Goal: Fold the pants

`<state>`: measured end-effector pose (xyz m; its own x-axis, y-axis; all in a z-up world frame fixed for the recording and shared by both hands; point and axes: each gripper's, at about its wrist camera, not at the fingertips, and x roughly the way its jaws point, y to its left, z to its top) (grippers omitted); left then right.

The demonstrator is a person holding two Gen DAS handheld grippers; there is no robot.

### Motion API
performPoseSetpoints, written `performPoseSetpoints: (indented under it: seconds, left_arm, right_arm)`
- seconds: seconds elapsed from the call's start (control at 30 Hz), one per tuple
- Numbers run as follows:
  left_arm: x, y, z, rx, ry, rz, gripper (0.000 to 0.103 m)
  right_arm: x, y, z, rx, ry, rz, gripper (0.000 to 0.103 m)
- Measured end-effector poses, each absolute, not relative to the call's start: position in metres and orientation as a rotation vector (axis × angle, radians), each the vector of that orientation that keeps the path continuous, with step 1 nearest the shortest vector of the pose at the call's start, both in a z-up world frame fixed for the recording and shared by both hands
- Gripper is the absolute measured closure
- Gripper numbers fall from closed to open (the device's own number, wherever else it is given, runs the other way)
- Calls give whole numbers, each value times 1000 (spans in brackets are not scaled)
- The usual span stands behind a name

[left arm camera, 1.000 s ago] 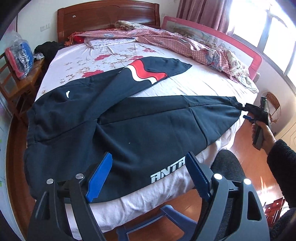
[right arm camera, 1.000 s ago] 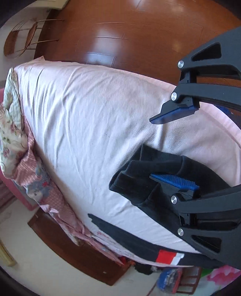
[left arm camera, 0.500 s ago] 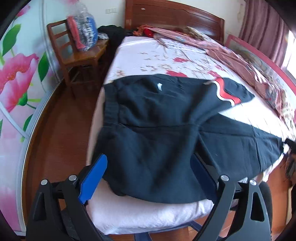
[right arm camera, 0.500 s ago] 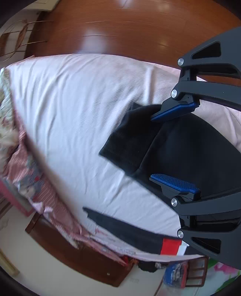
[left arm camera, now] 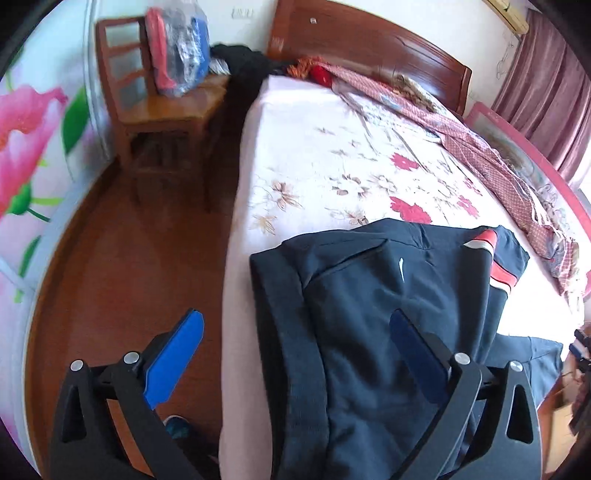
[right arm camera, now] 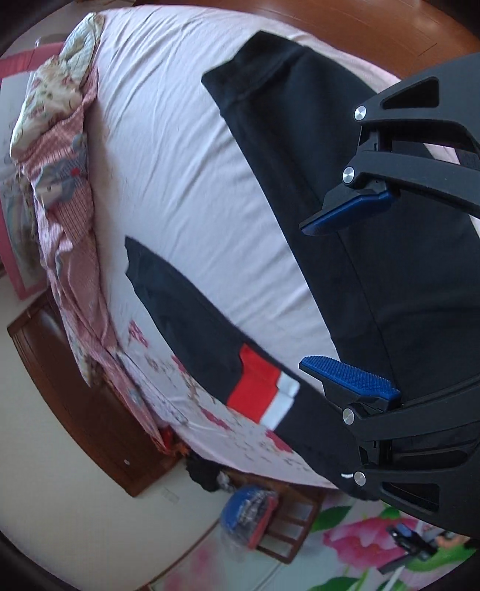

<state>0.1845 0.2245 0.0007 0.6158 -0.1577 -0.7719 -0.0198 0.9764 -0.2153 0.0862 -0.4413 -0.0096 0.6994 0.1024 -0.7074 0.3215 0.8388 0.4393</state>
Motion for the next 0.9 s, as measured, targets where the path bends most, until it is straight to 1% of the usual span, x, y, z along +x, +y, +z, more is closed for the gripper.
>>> performPoseSetpoints:
  seconds: [0.17, 0.3, 0.43, 0.53, 0.67, 0.7, 0.73, 0.77, 0.8, 0.83, 0.87, 0.9]
  left_arm:
    - [250, 256, -51, -499, 1058, -190, 2]
    - [270, 268, -78, -646, 1061, -213, 2]
    - [279, 265, -92, -726, 1058, -249, 2]
    - [289, 263, -102, -739, 1079, -258, 2]
    - [295, 260, -106, -756, 1059, -270, 3]
    - [295, 259, -105, -760, 1056, -279, 4]
    - [297, 258, -105, -763, 1054, -278, 10]
    - [297, 258, -105, -761, 1049, -275, 12]
    - [298, 258, -105, -762, 1047, -281, 16]
    - [299, 258, -106, -764, 1051, -283, 25]
    - [298, 257, -107, -771, 1055, -295, 29]
    - [298, 257, -108, -774, 1056, -297, 37]
  right_arm:
    - [117, -379, -15, 550, 864, -2, 36]
    - [137, -348, -20, 516, 901, 68, 36]
    - [148, -330, -25, 490, 928, 119, 36]
    - [154, -321, -27, 495, 936, 149, 36]
    - [157, -317, -29, 492, 948, 171, 36]
    - [156, -317, -29, 492, 951, 171, 36]
    - [156, -317, -30, 492, 953, 166, 36]
    - [156, -317, -30, 496, 957, 172, 36]
    - [156, -316, -30, 495, 960, 174, 36]
    - [155, -315, -29, 486, 960, 169, 36]
    - [155, -314, -28, 479, 958, 170, 36]
    - [154, -314, -28, 476, 959, 173, 36]
